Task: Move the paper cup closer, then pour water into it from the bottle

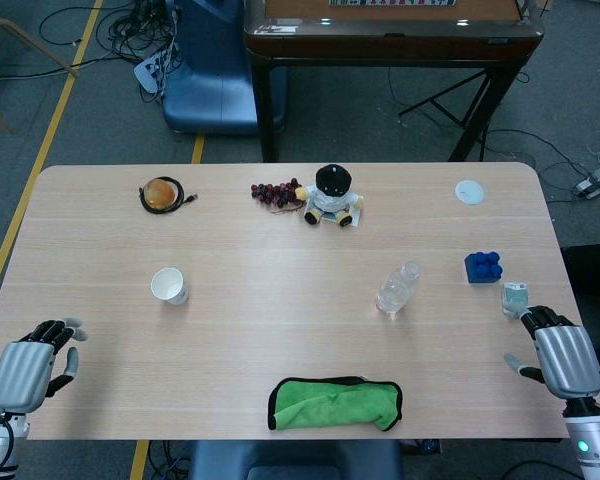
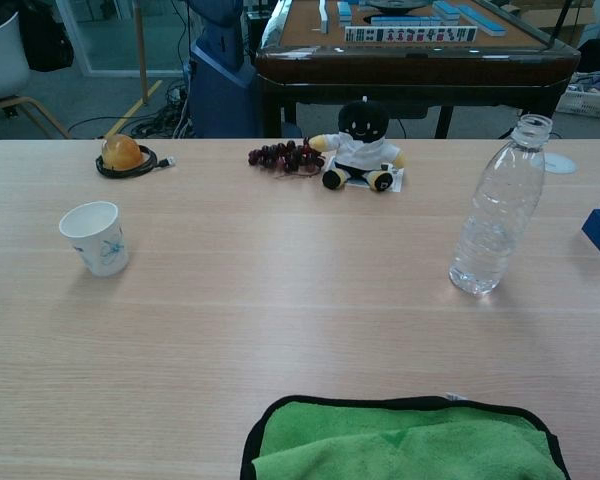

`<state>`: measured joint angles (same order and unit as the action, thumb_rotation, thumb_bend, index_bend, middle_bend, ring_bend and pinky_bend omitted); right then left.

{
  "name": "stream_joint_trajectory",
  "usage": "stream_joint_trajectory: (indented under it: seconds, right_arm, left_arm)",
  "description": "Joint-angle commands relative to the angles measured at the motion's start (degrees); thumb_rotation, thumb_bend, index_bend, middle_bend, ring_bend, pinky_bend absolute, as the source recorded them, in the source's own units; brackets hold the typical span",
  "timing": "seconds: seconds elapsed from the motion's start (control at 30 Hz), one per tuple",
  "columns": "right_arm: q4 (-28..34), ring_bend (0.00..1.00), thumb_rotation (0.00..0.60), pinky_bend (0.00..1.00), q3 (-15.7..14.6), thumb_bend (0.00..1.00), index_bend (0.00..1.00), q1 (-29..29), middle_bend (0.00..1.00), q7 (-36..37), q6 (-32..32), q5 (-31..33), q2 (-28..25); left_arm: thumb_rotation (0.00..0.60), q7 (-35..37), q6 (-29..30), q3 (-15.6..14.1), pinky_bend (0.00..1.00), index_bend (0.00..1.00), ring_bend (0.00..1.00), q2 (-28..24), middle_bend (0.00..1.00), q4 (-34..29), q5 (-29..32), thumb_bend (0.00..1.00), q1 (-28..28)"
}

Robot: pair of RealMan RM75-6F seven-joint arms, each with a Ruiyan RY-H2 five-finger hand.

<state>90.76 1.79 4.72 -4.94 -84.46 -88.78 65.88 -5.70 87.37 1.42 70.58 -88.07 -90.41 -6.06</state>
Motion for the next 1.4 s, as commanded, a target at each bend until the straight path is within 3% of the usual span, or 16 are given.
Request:
stream_joint_trajectory:
  seconds: [0.03, 0.27, 0.53, 0.67, 1.2, 1.4]
  right_arm:
    - [0.0, 0.31, 0.6, 0.53, 0.0, 0.03, 0.28, 0.0, 0.38, -0.2, 0.0, 0.1, 0.1]
    - [0.3, 0.31, 0.6, 0.53, 0.2, 0.03, 0.28, -0.2, 0.38, 0.3, -0.4, 0.1, -0.3]
    - [0.6, 0.31, 0.6, 0.53, 0.3, 0.03, 0.28, -0.9, 0.38, 1.0, -2.0, -0.2, -0.8]
    - [0.9, 0.31, 0.6, 0.53, 0.2, 0.03, 0.28, -1.3, 0.38, 1.3, -3.0, -1.0, -1.1]
    - [1.2, 0.31, 0.6, 0.53, 0.5, 0.03, 0.28, -2.1, 0.38, 3.2, -4.7, -1.5, -2.1]
    - [1.1, 0.31, 0.6, 0.53, 0.6, 0.03, 0.28, -2.0, 0.38, 3.1, -4.3, -1.2, -2.0]
  left_arm:
    - [0.6, 0.1, -0.2, 0.0, 0.56, 0.45, 0.3, 0.0, 0.34, 0.1, 0.2, 0.57, 0.0]
    - [0.6, -0.1, -1.3, -0.4, 0.55, 0.39, 0.3, 0.4, 0.34, 0.4, -0.1, 0.57, -0.5]
    - [0.6, -1.8, -4.7, -0.2, 0.33, 0.29, 0.23, 0.9, 0.31, -0.8, 1.5, 0.57, -2.1]
    - [0.6, -6.1, -9.1, 0.9, 0.27, 0.24, 0.16, 1.2, 0.25, -1.9, 4.5, 0.66, -4.3]
    - [0.6, -16.0, -19.7, 4.4, 0.27, 0.24, 0.09, 4.1, 0.13, 0.4, 16.0, 0.76, -10.5]
    - [0.6, -20.6, -21.5, 5.2, 0.27, 0.18, 0.08, 5.6, 0.1, 1.5, 19.8, 0.76, -12.4]
